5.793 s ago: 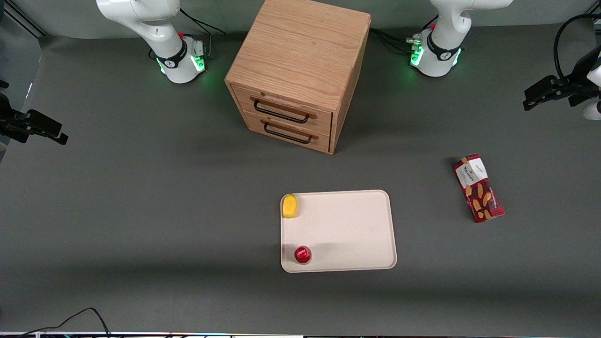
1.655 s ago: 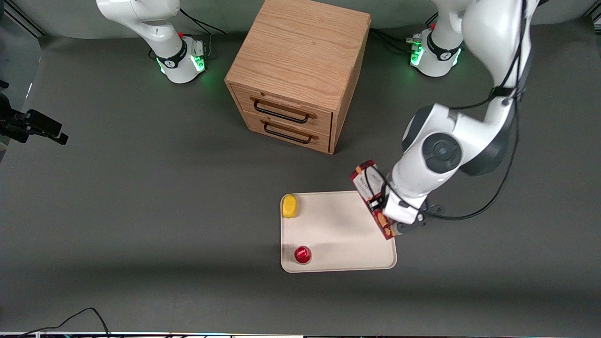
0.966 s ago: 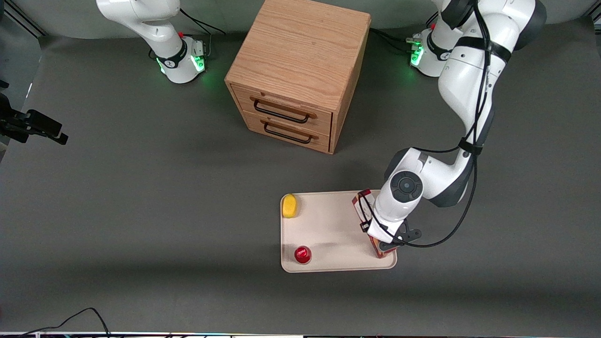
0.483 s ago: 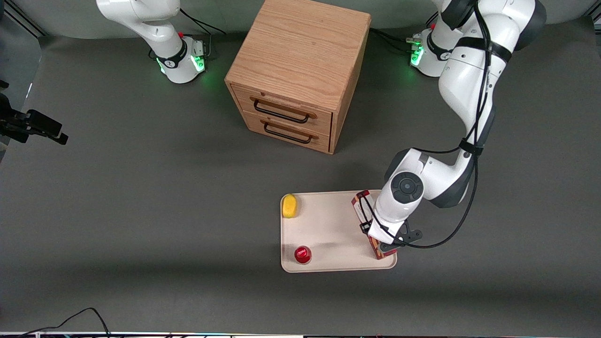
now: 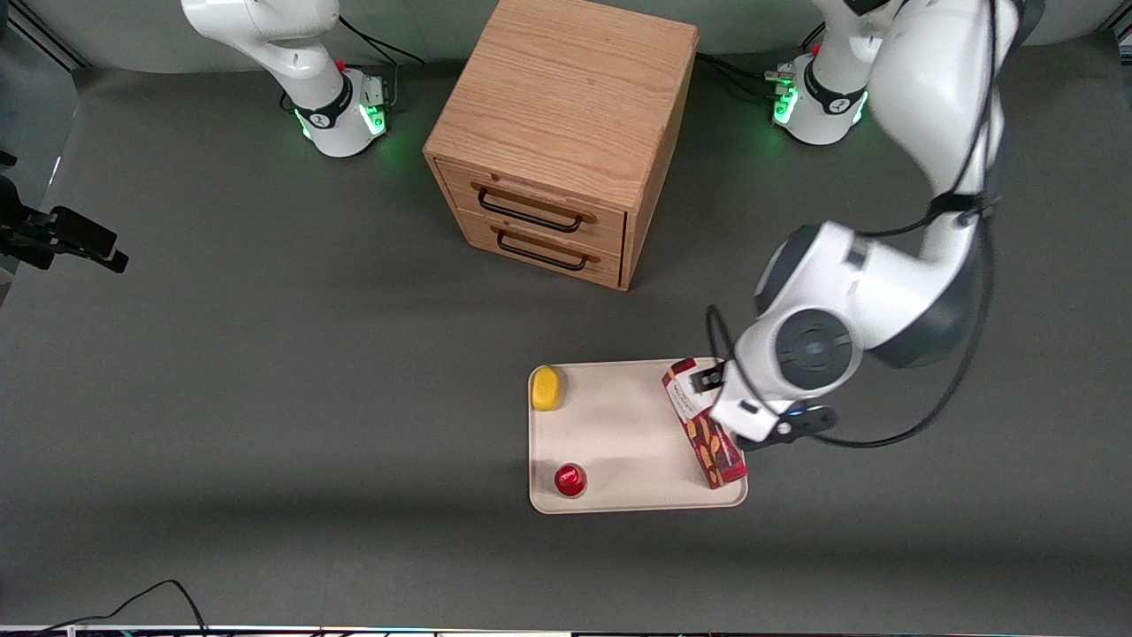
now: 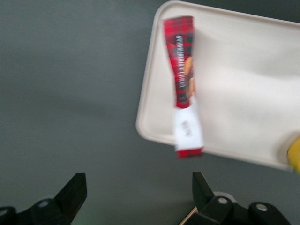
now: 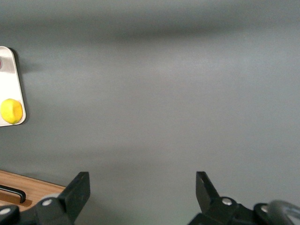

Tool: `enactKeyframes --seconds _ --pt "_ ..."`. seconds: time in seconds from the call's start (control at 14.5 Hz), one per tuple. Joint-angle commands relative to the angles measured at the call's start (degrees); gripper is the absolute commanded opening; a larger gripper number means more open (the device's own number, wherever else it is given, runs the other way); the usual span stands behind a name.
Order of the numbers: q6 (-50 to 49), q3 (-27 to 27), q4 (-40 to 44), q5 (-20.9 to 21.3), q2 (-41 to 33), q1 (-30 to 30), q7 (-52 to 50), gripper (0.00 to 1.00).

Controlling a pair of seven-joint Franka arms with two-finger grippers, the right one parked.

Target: Place red cookie box on tray

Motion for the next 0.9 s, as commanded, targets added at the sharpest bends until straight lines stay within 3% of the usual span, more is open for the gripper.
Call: enactKeyframes --seconds 0.0,0.28,0.41,0.83 --pt "-0.47 6.04 -12.31 -4.42 -13.28 2.96 14.03 1.00" --pt "2.85 18.00 -26.73 -6.02 -27.61 2.70 33.63 1.00" --pt "5.50 21.44 -33.50 -5.85 -34.03 2.61 38.41 1.00" --pt "3.84 27.60 -35.56 -5.49 -42.23 2.52 46.85 1.00"
